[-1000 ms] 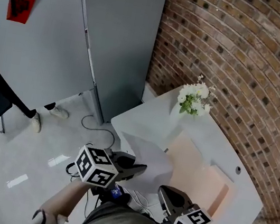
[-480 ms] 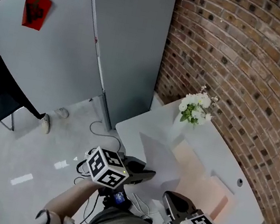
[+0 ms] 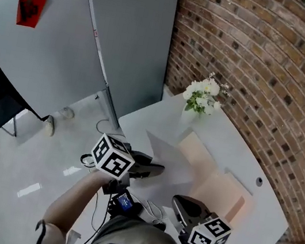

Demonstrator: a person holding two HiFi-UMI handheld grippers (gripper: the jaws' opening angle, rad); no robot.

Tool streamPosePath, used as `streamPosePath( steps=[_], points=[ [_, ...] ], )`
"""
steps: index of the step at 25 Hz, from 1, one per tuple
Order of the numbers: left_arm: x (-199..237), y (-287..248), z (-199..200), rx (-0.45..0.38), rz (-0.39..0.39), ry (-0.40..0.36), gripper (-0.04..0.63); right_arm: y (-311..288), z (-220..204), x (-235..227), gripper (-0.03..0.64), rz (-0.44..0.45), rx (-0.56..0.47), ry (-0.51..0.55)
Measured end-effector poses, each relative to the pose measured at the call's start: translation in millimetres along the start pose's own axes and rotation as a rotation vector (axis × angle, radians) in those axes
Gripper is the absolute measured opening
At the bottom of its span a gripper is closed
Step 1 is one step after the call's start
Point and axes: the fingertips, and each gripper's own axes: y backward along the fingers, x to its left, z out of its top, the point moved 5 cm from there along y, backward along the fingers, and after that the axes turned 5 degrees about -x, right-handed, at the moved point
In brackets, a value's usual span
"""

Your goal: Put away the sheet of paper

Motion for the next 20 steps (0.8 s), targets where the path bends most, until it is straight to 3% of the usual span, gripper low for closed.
streamPosePath(
  steps=[9,16,20],
  points=[
    [25.8,-35.5,-13.8,0.058,0.0,0.086,0.014,26.9,-26.6,-19.8,0.024,-0.048,0.06,-0.061],
    [49.6,-77.3,-33.8,0.167,-0.086,0.147,0.014,46.5,-74.2,-49.1,0.024,-0.177,0.14,-0.149],
    [65.6,-100.0,-48.5,0.258,-0.074,0.159,0.014,60.6,-105.2,-65.1,0.023,-0.268,0.207,-0.193]
  ],
)
